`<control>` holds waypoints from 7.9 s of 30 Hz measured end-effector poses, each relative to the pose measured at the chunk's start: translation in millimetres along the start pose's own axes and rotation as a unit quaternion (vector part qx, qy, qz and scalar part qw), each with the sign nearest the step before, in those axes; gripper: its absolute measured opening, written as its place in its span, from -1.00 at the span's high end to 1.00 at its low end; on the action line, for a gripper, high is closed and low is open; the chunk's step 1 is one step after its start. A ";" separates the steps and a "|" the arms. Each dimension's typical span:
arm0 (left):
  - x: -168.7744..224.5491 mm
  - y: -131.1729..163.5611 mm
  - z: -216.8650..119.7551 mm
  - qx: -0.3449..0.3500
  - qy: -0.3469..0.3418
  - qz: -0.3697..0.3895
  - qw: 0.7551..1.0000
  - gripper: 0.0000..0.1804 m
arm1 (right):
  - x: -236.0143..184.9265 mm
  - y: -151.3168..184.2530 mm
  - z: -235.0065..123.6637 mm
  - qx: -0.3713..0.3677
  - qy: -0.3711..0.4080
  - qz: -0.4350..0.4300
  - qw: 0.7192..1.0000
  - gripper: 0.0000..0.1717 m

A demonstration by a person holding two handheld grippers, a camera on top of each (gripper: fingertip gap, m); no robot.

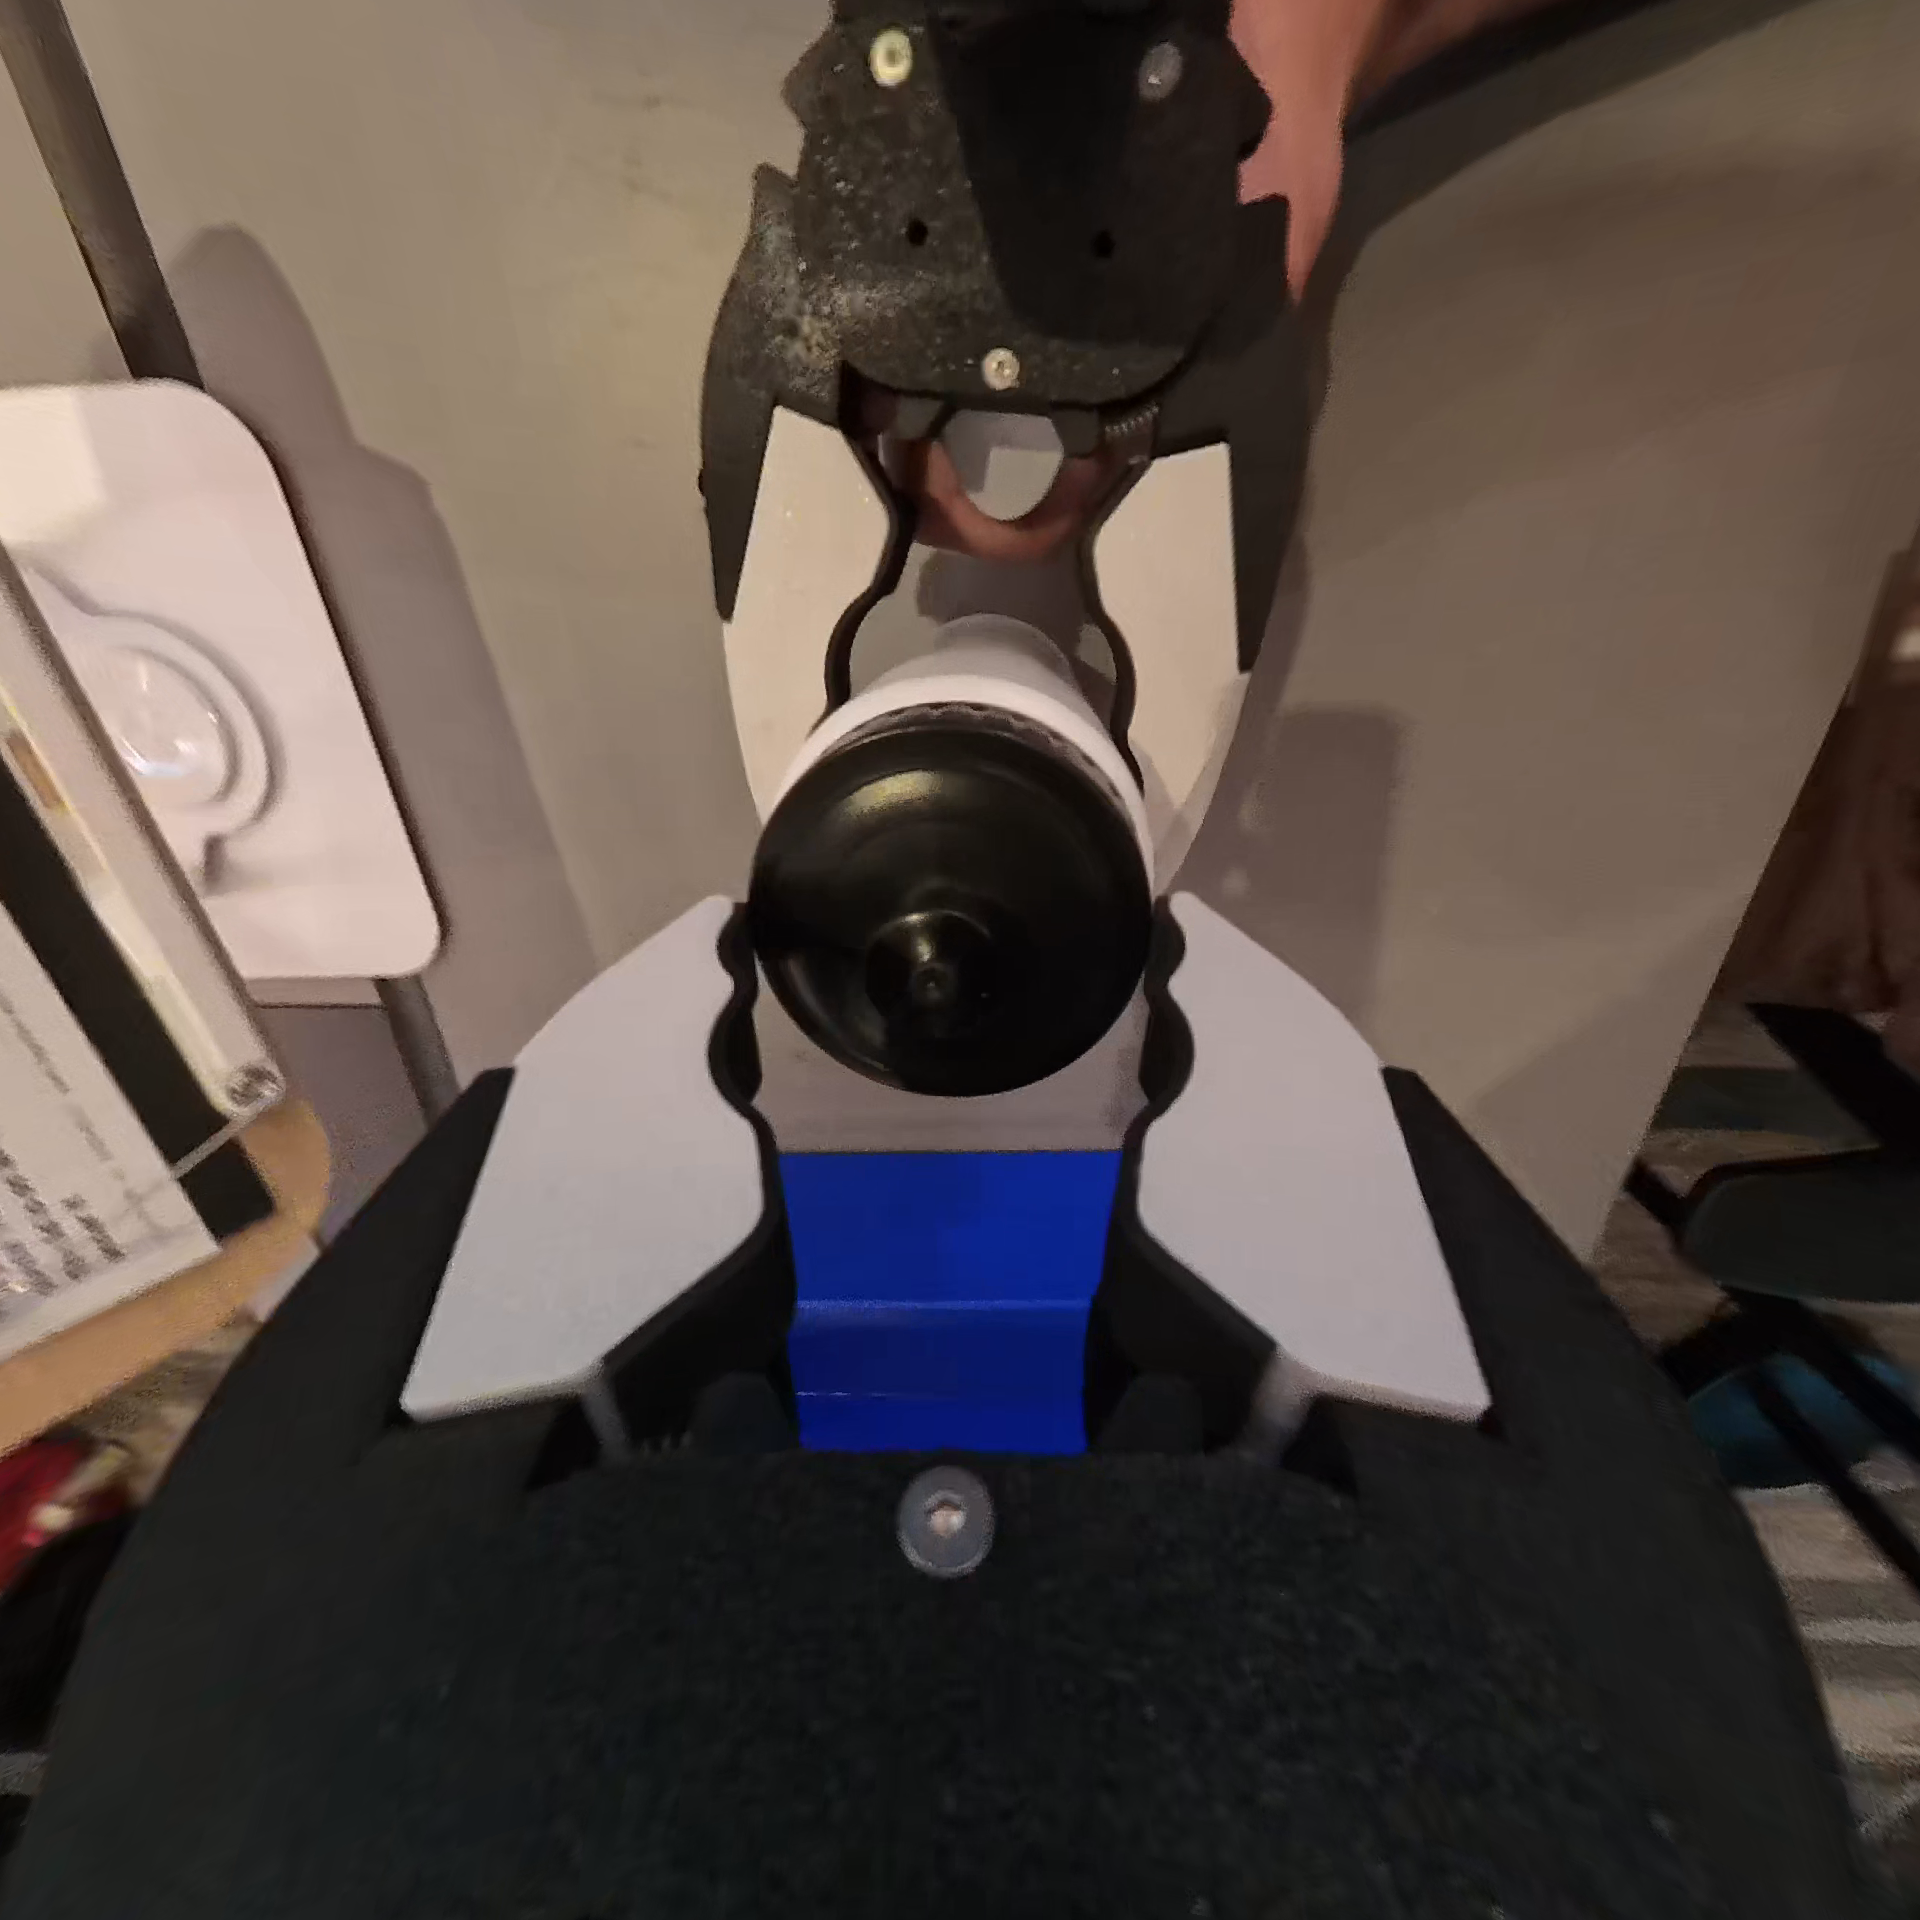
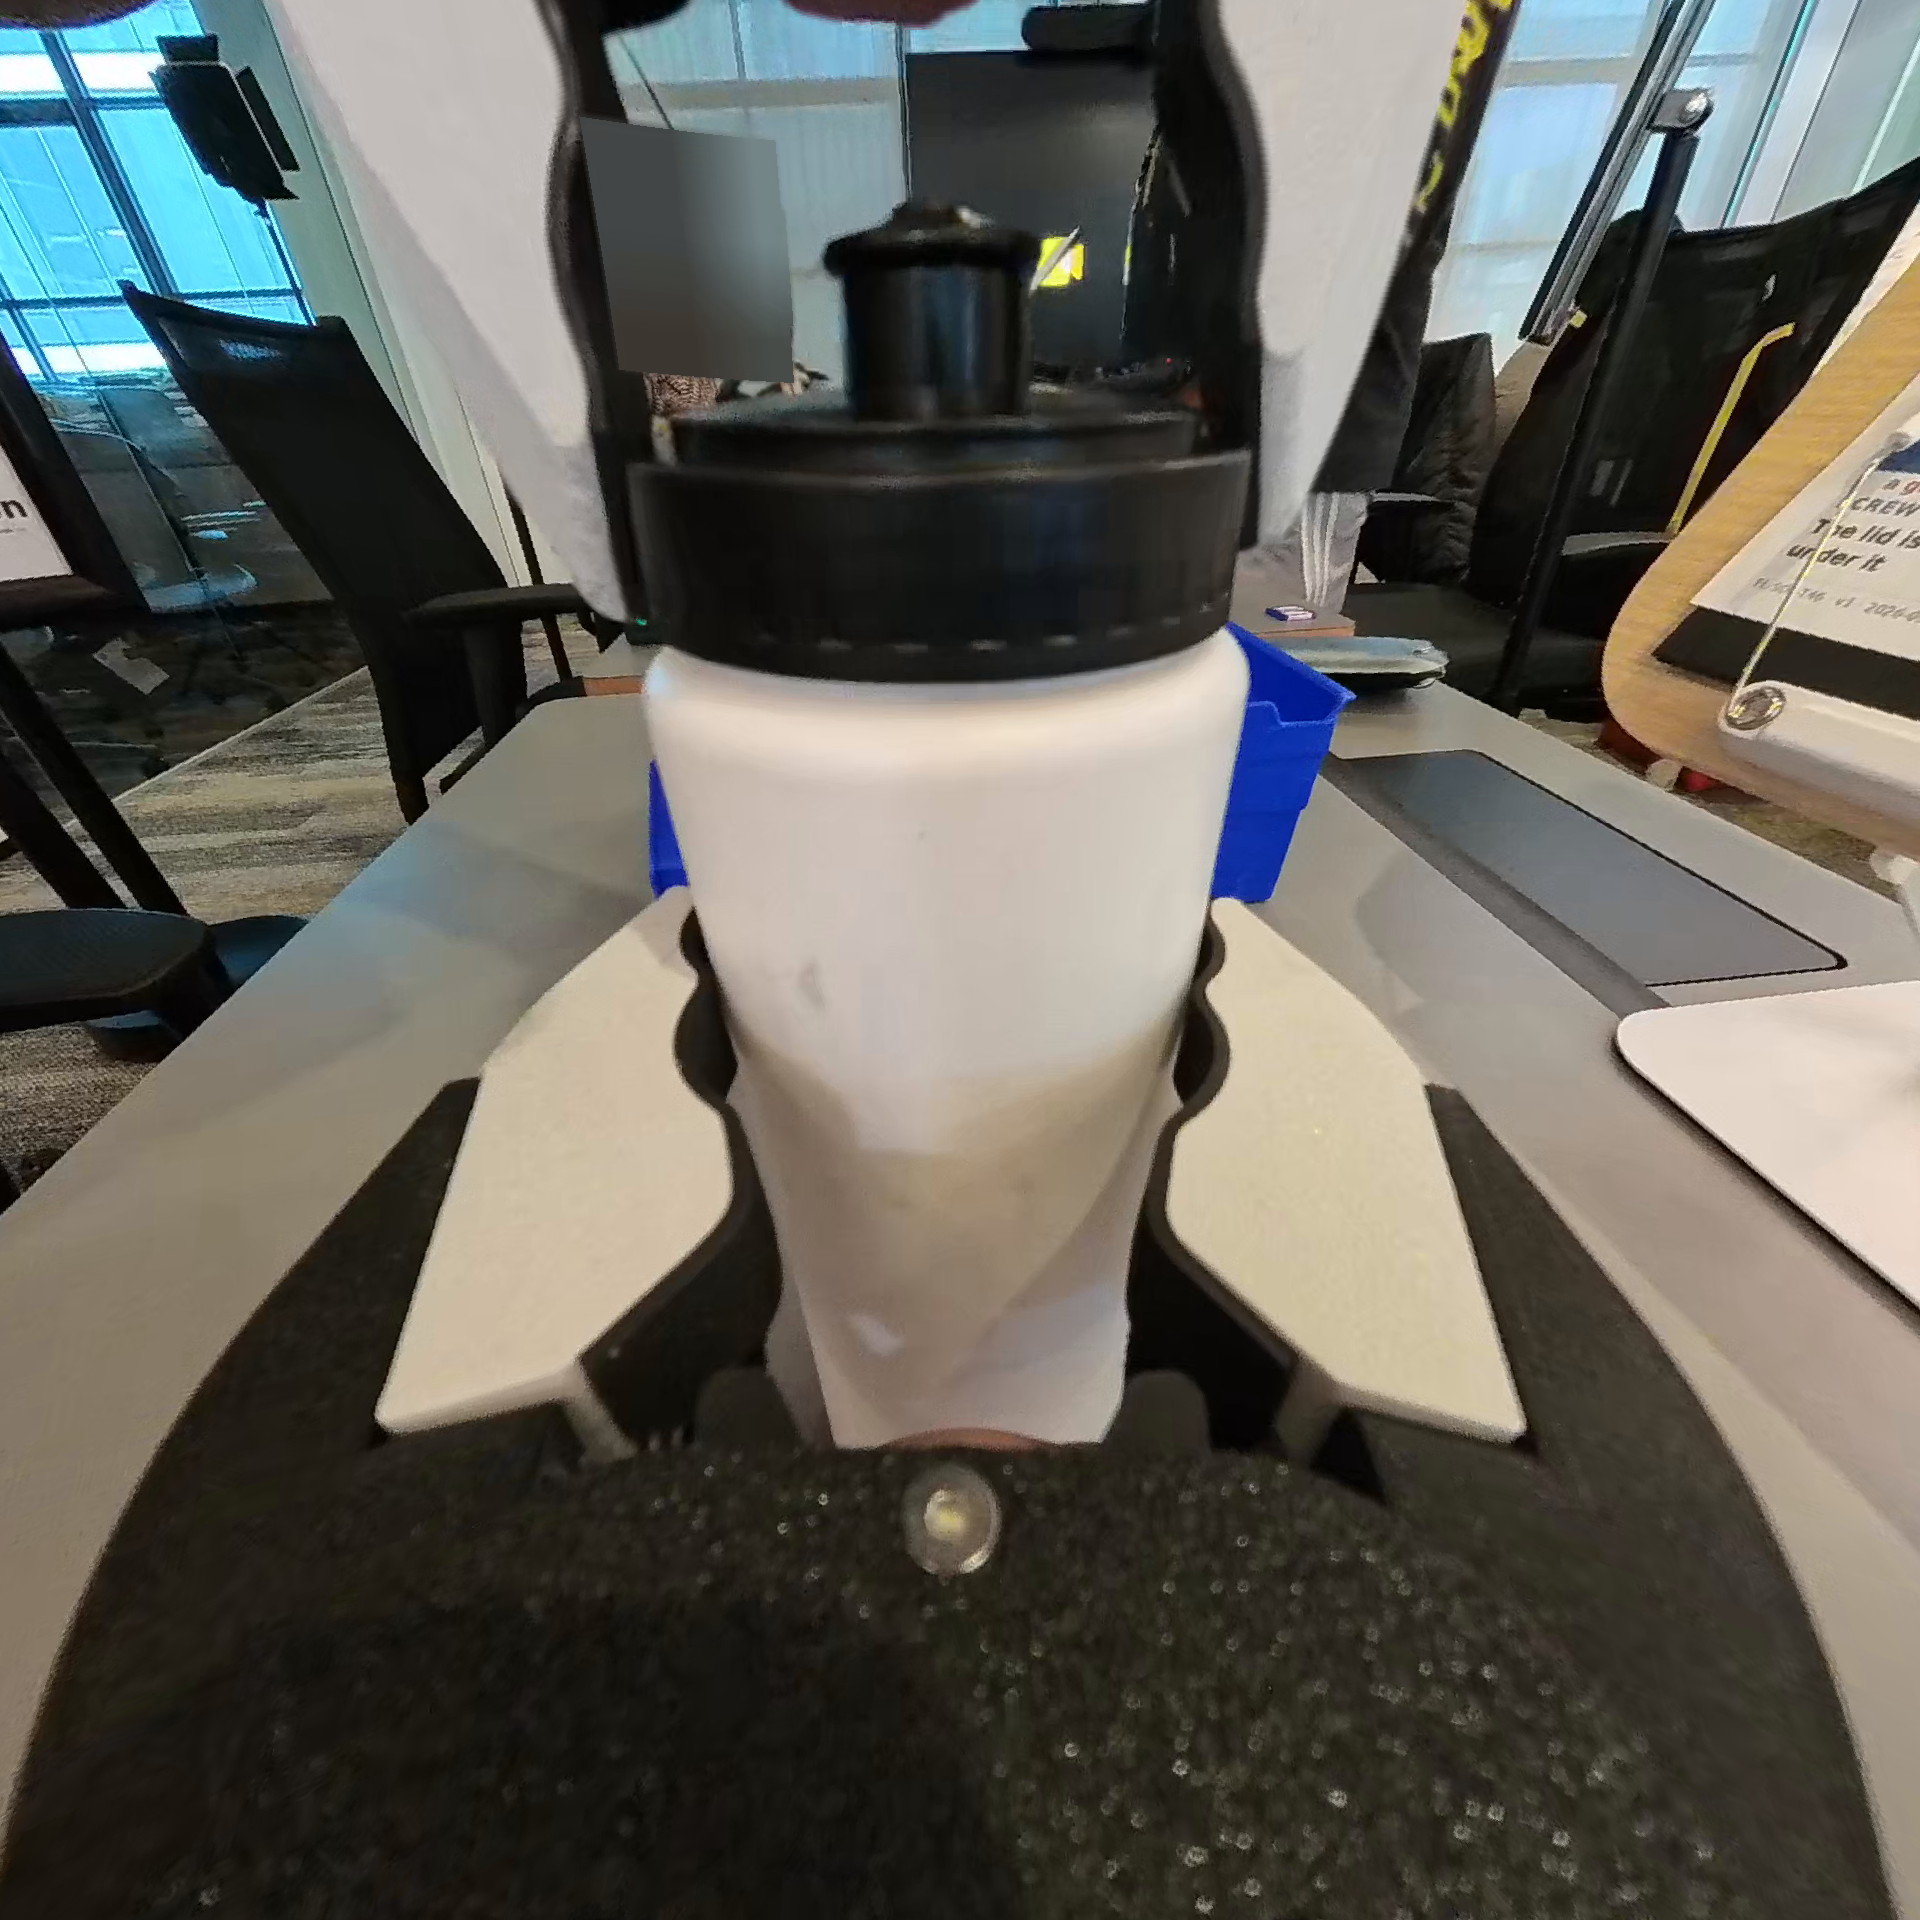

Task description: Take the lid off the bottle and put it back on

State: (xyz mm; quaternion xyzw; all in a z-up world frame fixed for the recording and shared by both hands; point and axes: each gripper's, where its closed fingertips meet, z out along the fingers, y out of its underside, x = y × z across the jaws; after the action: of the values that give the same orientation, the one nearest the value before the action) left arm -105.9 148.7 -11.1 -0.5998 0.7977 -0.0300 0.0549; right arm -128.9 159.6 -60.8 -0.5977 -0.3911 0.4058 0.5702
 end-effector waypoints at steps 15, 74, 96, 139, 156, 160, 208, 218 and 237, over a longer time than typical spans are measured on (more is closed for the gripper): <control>4.8 12.2 -7.1 -0.035 -0.039 -0.171 0.984 0.09 | -1.0 0.1 0.3 -0.002 0.000 0.002 1.000 0.01; -3.2 5.8 -18.4 -0.030 -0.047 -0.085 0.995 0.16 | -0.9 0.7 -1.2 -0.010 0.004 0.002 1.000 0.01; -3.8 -10.3 1.2 0.015 -0.021 -0.287 0.958 0.20 | 0.5 0.5 -2.1 -0.009 0.006 0.003 1.000 0.01; -0.1 -11.4 -15.3 0.074 0.029 0.028 0.996 -0.04 | 0.6 0.4 -1.9 -0.006 0.005 0.005 1.000 0.00; 0.4 -3.6 -2.4 0.032 -0.031 -0.227 0.973 0.22 | 0.9 0.3 -2.6 -0.007 0.007 0.006 1.000 0.00; -0.9 -4.6 -2.0 0.041 -0.044 -0.344 0.937 0.22 | 2.1 0.3 -2.5 -0.008 0.011 0.007 1.000 0.00; -5.9 -2.2 0.2 -0.044 0.055 0.295 0.953 0.19 | 4.2 1.3 -3.0 -0.013 0.020 0.010 1.000 0.00; -5.2 -2.1 0.3 -0.024 0.053 0.180 0.982 0.20 | 5.3 1.3 -2.3 -0.013 0.028 0.008 0.999 0.00; -4.9 -2.4 -0.5 -0.034 -0.019 -0.460 0.887 0.19 | 9.6 2.0 -0.2 -0.021 0.061 0.000 0.998 0.01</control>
State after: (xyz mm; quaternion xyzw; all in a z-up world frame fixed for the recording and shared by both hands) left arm -102.4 152.7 -10.1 -0.9012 0.4321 -0.0132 0.0301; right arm -125.2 168.3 -63.2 -0.6333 -0.3641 0.3604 0.5800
